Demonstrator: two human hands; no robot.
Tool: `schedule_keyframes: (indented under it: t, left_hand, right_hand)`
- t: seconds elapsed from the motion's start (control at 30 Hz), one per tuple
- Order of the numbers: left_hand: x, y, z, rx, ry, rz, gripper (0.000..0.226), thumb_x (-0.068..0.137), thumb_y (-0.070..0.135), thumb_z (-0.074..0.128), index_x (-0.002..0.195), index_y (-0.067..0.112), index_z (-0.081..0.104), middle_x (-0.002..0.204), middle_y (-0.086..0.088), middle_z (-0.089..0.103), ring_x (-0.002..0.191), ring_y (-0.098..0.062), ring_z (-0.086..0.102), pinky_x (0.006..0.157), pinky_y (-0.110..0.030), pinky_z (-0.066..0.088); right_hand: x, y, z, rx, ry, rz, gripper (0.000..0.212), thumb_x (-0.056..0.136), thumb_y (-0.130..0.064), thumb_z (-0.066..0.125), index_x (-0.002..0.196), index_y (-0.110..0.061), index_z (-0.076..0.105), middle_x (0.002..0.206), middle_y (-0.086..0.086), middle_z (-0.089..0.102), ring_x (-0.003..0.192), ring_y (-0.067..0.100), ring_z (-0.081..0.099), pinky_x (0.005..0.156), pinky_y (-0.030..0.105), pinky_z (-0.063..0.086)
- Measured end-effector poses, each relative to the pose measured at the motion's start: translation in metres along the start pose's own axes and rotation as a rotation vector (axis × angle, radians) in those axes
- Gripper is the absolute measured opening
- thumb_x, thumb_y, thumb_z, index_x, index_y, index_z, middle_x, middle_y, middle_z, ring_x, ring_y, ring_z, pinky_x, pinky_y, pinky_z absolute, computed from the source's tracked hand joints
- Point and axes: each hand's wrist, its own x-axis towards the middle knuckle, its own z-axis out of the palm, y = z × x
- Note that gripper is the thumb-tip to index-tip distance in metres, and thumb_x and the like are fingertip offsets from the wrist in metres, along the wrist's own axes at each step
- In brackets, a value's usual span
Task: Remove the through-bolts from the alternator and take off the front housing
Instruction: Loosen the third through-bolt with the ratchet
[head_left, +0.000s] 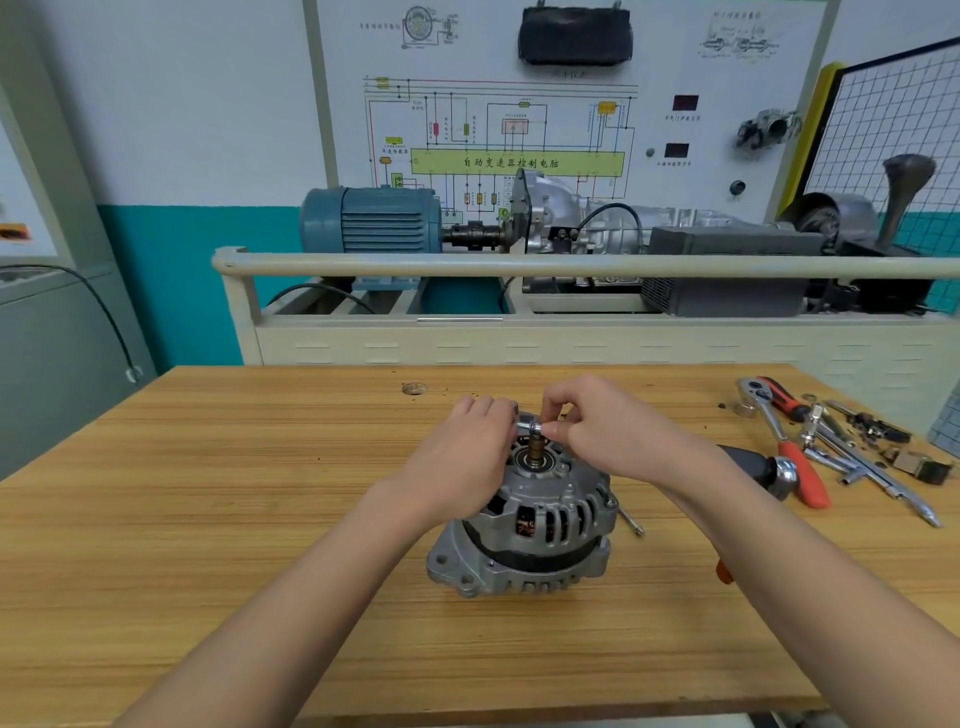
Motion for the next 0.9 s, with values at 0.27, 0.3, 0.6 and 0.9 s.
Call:
schedule_keyframes:
  t: [0.27, 0.3, 0.6, 0.9]
  left_hand:
    - [-0.003, 0.0, 0.0, -0.015, -0.033, -0.001, 0.025, 0.104, 0.025, 0.027, 0.108, 0.009, 0.045, 0.1, -0.002, 0.041, 0.094, -0.019, 0.033, 0.087, -0.036, 0.035]
    - [-0.004, 0.0, -0.001, -0.023, -0.038, 0.001, 0.025, 0.104, 0.026, 0.027, 0.107, 0.01, 0.045, 0.098, -0.002, 0.041, 0.095, -0.02, 0.034, 0.086, -0.036, 0.035]
    - [-0.002, -0.003, 0.001, -0.081, -0.041, -0.051, 0.023, 0.104, 0.03, 0.027, 0.102, 0.015, 0.045, 0.093, -0.006, 0.043, 0.091, -0.024, 0.036, 0.08, -0.035, 0.034]
    - [-0.001, -0.005, 0.003, -0.102, -0.023, -0.015, 0.017, 0.103, 0.031, 0.027, 0.094, 0.019, 0.036, 0.091, -0.005, 0.039, 0.089, -0.022, 0.035, 0.075, -0.033, 0.032]
  right_hand:
    - [0.006, -0.005, -0.009, -0.048, -0.045, 0.005, 0.028, 0.092, -0.019, 0.059, 0.066, -0.027, 0.053, 0.057, -0.014, 0.046, 0.052, -0.002, 0.038, 0.049, 0.023, 0.028]
    - [0.006, -0.005, -0.01, -0.057, -0.046, 0.006, 0.028, 0.092, -0.019, 0.059, 0.066, -0.027, 0.054, 0.055, -0.014, 0.045, 0.051, -0.003, 0.037, 0.048, 0.023, 0.027]
    - [0.003, 0.005, -0.004, 0.022, -0.029, 0.007, 0.026, 0.094, -0.024, 0.057, 0.068, -0.031, 0.055, 0.065, -0.016, 0.043, 0.06, 0.002, 0.036, 0.067, 0.032, 0.037]
    - [-0.002, 0.006, -0.002, 0.038, 0.005, -0.026, 0.025, 0.095, -0.021, 0.055, 0.072, -0.029, 0.056, 0.066, -0.017, 0.044, 0.06, 0.002, 0.04, 0.057, 0.026, 0.031]
